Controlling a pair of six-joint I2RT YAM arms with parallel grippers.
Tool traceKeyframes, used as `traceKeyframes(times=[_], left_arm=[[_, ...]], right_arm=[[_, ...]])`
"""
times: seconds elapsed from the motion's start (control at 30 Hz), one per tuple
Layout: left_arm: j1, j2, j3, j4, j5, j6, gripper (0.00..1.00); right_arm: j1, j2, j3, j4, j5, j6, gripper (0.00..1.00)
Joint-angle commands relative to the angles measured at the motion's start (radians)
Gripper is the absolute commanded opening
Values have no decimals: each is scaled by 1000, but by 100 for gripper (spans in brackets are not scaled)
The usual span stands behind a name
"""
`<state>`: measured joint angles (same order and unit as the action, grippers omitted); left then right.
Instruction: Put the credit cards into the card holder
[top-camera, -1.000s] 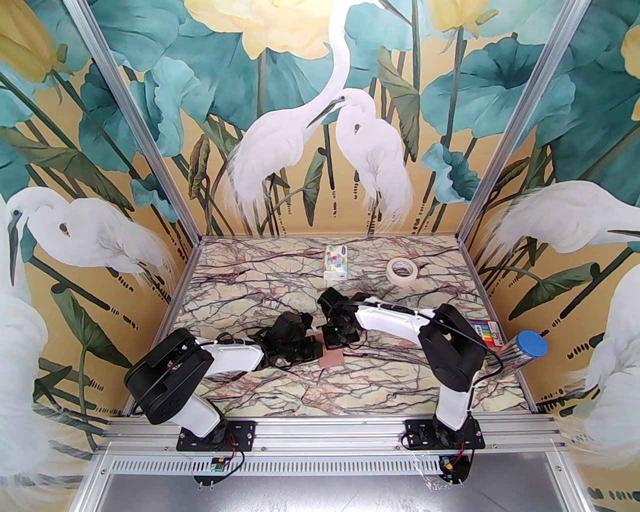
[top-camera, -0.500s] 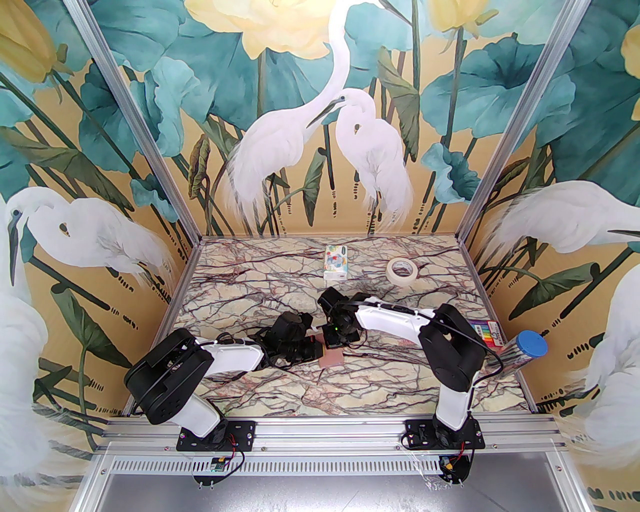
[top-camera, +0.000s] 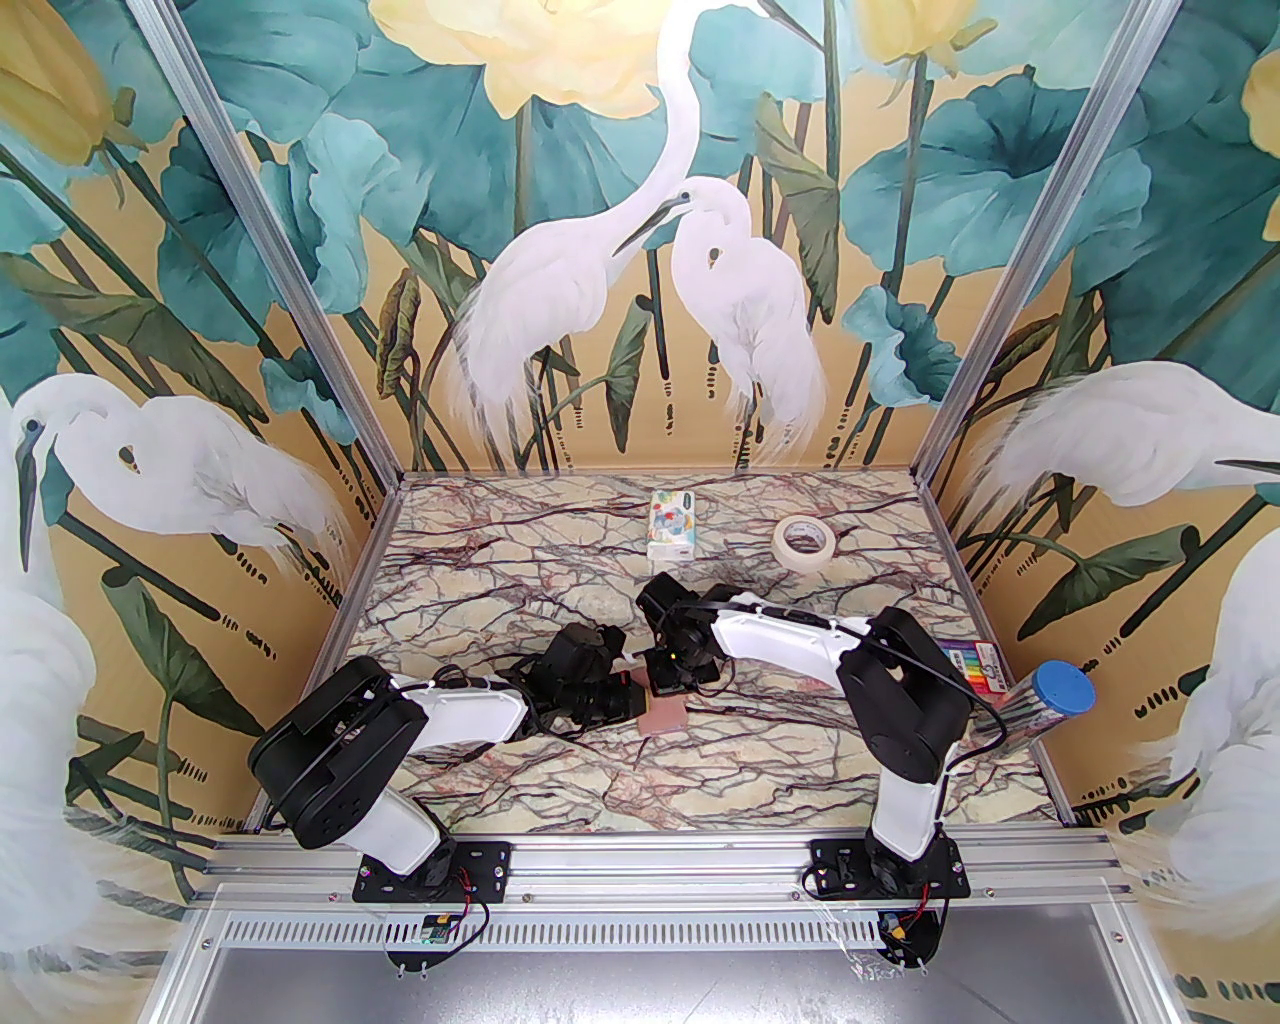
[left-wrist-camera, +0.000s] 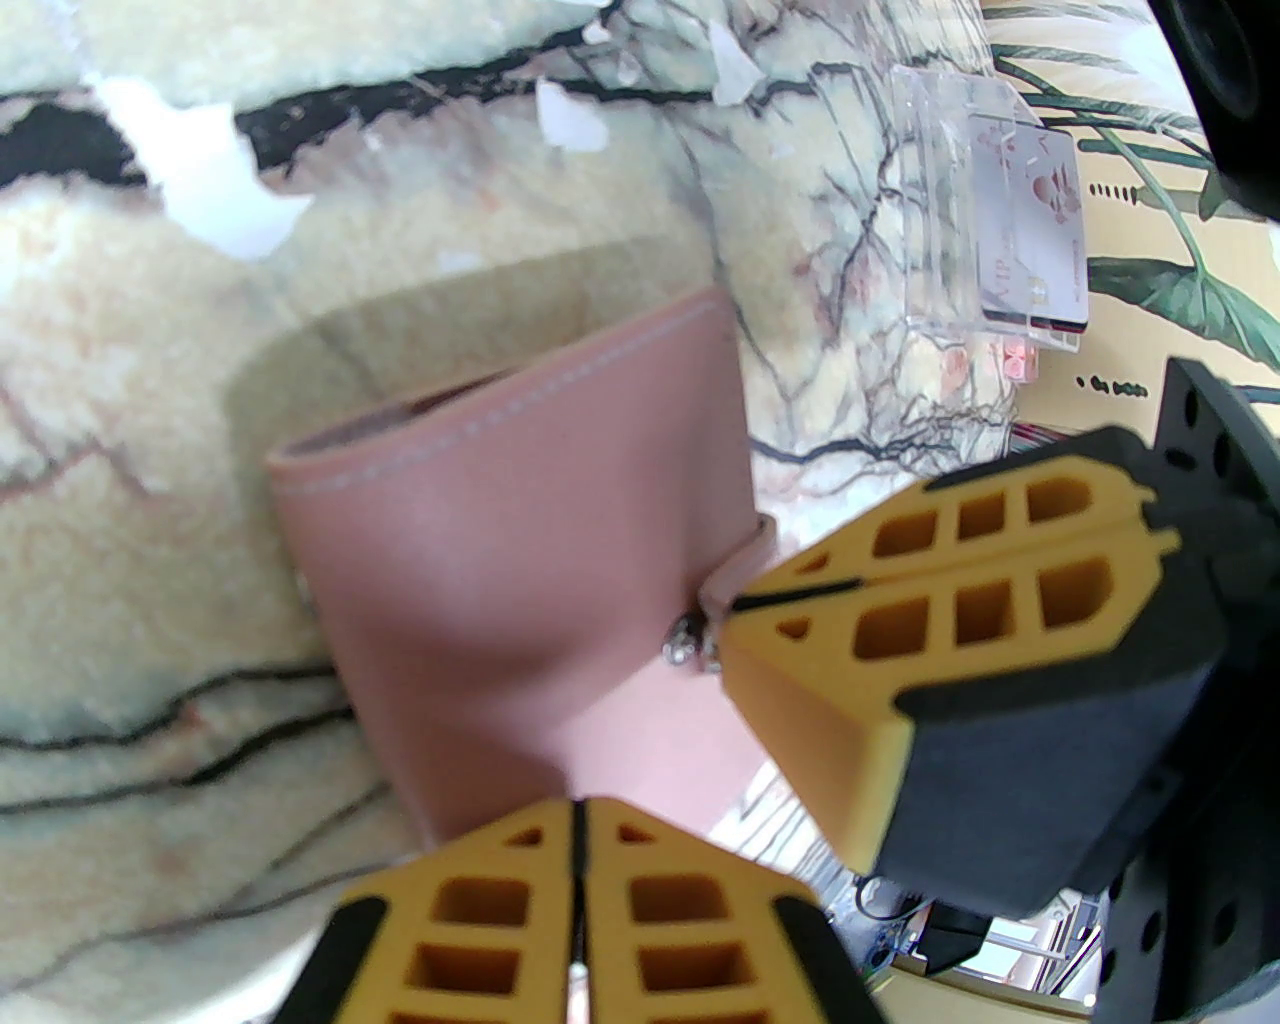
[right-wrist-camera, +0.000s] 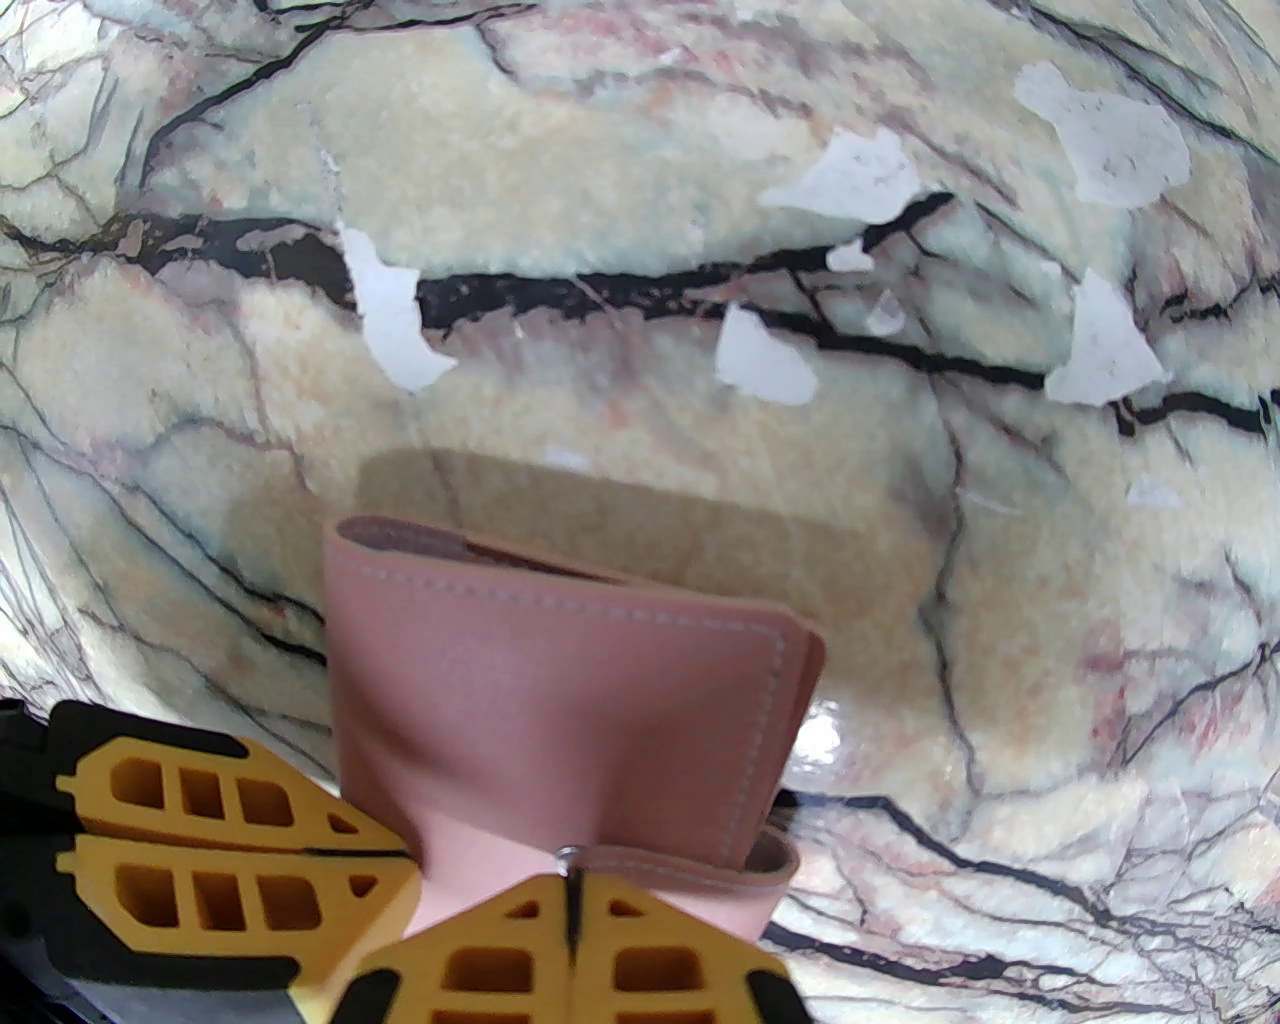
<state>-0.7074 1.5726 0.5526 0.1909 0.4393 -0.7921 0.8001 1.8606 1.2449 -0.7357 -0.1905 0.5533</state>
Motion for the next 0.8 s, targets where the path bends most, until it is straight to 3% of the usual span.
traceKeyframes(times=[0.0, 0.77], left_arm=[[-5, 25, 10, -18, -6, 18, 8], [-6, 26, 4, -11, -6, 14, 8]], right_arm=[[1, 16, 14, 35, -29, 23, 0], [4, 93, 5, -24, -15, 41, 0]])
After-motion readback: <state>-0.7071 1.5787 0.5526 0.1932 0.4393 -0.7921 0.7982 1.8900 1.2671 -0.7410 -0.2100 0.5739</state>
